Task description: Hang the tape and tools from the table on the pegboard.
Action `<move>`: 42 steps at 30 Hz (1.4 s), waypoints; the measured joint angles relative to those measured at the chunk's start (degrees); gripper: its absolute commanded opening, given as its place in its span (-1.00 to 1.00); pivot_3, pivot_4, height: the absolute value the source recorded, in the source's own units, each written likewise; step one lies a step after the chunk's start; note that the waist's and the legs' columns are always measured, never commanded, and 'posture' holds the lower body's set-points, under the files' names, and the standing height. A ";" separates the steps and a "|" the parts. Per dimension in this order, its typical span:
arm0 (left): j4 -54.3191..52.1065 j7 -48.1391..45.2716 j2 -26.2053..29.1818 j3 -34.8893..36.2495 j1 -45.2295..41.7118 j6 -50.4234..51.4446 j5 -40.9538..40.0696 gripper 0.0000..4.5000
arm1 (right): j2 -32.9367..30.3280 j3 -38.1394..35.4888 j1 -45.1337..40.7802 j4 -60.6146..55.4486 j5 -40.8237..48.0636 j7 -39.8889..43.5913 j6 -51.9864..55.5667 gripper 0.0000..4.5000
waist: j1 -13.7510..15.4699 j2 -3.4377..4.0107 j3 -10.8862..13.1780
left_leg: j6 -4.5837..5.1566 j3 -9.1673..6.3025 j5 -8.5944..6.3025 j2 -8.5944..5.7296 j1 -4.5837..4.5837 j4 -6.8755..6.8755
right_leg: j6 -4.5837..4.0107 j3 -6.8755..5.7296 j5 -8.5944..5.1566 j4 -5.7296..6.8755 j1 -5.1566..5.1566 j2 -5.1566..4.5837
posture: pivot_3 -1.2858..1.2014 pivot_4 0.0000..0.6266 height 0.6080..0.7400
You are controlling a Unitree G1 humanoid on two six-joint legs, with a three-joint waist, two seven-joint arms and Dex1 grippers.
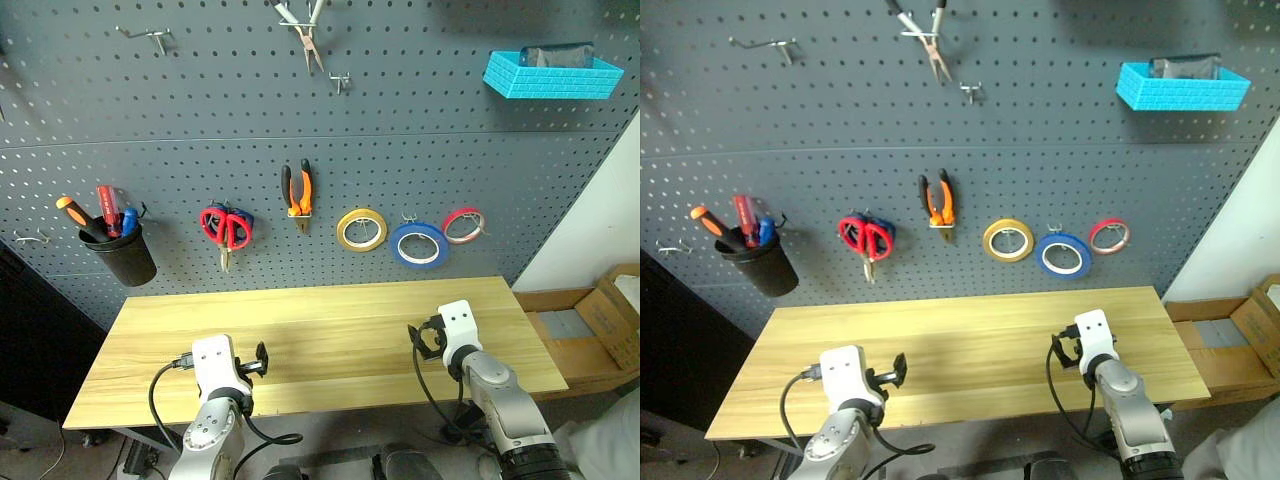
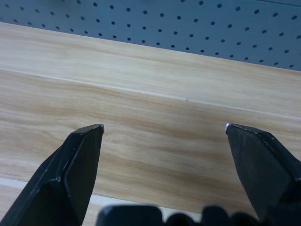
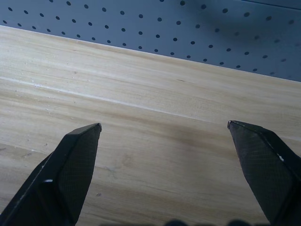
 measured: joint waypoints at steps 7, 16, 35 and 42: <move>-0.45 -0.05 0.00 -0.28 0.97 -0.04 0.22 0.97 | 0.03 0.02 0.99 -0.03 -0.01 0.03 -0.07 1.00 | 0.00 -0.01 -0.21 | -0.01 0.01 -0.01 0.00 -0.01 0.00 | 0.04 0.01 0.02 0.00 0.00 0.00 | -0.04 -1.00 1.00; -1.00 -0.10 0.02 -0.53 2.20 -0.20 1.05 0.97 | 0.34 0.05 2.25 -0.62 -0.01 0.01 -0.07 1.00 | -0.01 0.02 -0.29 | -0.01 0.01 -0.01 0.00 -0.01 0.01 | 0.05 0.01 0.02 0.00 0.00 0.00 | -0.05 -1.00 1.00; -1.03 -0.26 0.02 -0.54 1.57 -0.19 1.13 0.97 | 0.33 0.02 2.24 -0.62 -0.05 -0.11 -0.07 1.00 | -0.17 0.12 -0.53 | -0.01 0.02 -0.01 -0.01 0.00 0.01 | 0.07 0.02 0.03 0.01 0.00 0.00 | -0.06 -1.00 1.00; -1.03 -0.80 0.40 -0.49 1.63 -0.19 1.13 0.97 | 0.62 0.02 2.27 -0.62 -0.06 -0.55 -0.11 1.00 | -0.33 0.14 -0.65 | -0.01 0.03 -0.01 -0.01 0.00 0.02 | 0.07 0.02 0.04 0.01 0.00 0.00 | -0.08 -1.00 1.00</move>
